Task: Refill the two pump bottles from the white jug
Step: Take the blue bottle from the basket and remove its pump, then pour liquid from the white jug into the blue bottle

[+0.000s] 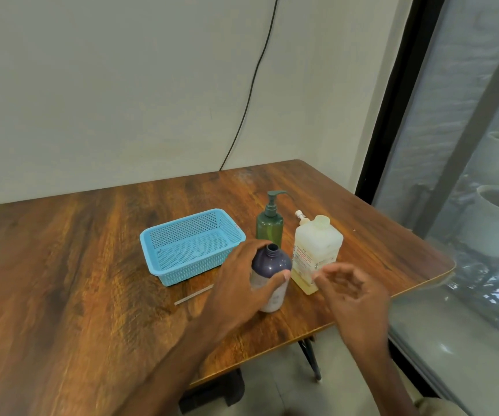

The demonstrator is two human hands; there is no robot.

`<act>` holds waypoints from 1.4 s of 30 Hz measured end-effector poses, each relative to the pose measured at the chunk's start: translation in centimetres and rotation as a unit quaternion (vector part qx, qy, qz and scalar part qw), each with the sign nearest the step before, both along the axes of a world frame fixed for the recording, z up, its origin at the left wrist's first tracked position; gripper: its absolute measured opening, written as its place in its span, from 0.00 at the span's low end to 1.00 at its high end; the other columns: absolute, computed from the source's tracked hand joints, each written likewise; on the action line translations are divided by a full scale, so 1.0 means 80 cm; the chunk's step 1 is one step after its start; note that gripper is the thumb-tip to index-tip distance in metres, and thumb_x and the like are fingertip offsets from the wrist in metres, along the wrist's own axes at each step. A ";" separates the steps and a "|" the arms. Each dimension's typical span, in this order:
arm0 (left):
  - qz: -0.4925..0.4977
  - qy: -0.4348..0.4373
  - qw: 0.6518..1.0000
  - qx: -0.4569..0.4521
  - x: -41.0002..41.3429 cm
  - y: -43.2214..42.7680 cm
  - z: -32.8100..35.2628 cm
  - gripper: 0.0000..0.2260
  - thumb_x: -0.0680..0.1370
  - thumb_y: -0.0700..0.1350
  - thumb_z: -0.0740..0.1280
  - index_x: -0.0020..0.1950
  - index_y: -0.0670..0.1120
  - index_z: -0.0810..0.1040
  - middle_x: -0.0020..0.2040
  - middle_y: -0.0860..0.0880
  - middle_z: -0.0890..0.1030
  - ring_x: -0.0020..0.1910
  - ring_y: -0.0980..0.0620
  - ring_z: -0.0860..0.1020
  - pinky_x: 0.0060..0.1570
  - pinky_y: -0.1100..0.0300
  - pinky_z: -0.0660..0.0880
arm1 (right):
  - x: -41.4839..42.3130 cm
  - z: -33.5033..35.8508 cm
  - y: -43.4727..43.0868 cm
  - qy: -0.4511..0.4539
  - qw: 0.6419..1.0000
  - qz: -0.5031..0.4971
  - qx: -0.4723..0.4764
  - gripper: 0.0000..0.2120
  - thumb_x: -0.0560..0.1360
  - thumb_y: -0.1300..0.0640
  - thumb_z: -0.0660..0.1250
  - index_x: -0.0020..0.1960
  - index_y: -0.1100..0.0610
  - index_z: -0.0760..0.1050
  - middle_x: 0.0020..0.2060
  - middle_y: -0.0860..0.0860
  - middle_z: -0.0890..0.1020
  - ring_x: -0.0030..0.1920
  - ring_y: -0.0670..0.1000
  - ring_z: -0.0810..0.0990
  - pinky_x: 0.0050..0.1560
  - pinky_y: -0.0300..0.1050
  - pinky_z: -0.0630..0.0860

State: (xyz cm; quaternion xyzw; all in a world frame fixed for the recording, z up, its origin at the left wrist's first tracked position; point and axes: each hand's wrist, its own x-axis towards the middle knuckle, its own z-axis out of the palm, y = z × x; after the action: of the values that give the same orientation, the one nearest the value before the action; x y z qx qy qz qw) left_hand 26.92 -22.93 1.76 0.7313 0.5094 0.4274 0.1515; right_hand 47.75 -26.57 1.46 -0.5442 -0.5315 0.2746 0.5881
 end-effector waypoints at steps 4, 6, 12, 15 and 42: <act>-0.013 -0.015 1.000 -0.020 0.002 0.000 0.000 0.32 0.69 0.66 0.77 0.69 0.61 0.70 0.60 0.67 0.74 0.61 0.72 0.73 0.54 0.77 0.73 | 0.015 -0.002 0.031 -0.057 0.995 -0.081 -0.014 0.33 0.64 0.44 0.82 0.65 0.50 0.74 0.60 0.44 0.81 0.56 0.45 0.82 0.51 0.44 0.83; -0.016 -0.008 1.000 -0.024 0.000 0.002 -0.002 0.34 0.68 0.64 0.79 0.70 0.60 0.70 0.62 0.67 0.74 0.61 0.72 0.73 0.55 0.78 0.72 | 0.011 -0.008 0.052 -0.095 0.992 -0.055 -0.066 0.42 0.62 0.40 0.82 0.71 0.50 0.69 0.67 0.47 0.78 0.63 0.49 0.80 0.56 0.50 0.83; -0.009 -0.015 0.999 -0.033 -0.003 0.011 0.003 0.35 0.67 0.64 0.80 0.70 0.61 0.72 0.59 0.70 0.74 0.60 0.77 0.72 0.51 0.81 0.70 | -0.005 -0.021 0.082 -0.151 0.986 -0.057 -0.049 0.44 0.62 0.38 0.80 0.73 0.50 0.67 0.66 0.48 0.78 0.65 0.51 0.78 0.56 0.56 0.82; -0.003 -0.007 0.999 -0.039 0.002 0.013 0.003 0.35 0.66 0.65 0.80 0.69 0.62 0.72 0.61 0.68 0.75 0.61 0.66 0.76 0.56 0.75 0.73 | 0.004 -0.012 0.079 -0.166 0.984 -0.045 -0.049 0.42 0.62 0.41 0.82 0.71 0.50 0.70 0.64 0.47 0.80 0.64 0.50 0.79 0.57 0.56 0.82; -0.021 0.046 0.999 -0.012 0.021 -0.004 0.011 0.37 0.68 0.67 0.77 0.74 0.60 0.71 0.66 0.64 0.77 0.58 0.70 0.73 0.54 0.82 0.66 | 0.059 0.044 0.031 -0.328 0.941 -0.040 -0.077 0.30 0.68 0.56 0.82 0.67 0.56 0.77 0.60 0.55 0.83 0.58 0.56 0.81 0.51 0.43 0.74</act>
State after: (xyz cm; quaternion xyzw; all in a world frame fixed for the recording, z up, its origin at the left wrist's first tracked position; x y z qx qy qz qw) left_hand 28.59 -23.23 2.63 0.7588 0.5058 0.3836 0.1456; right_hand 52.44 -24.08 5.02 -0.6690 -0.6498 0.0969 0.3477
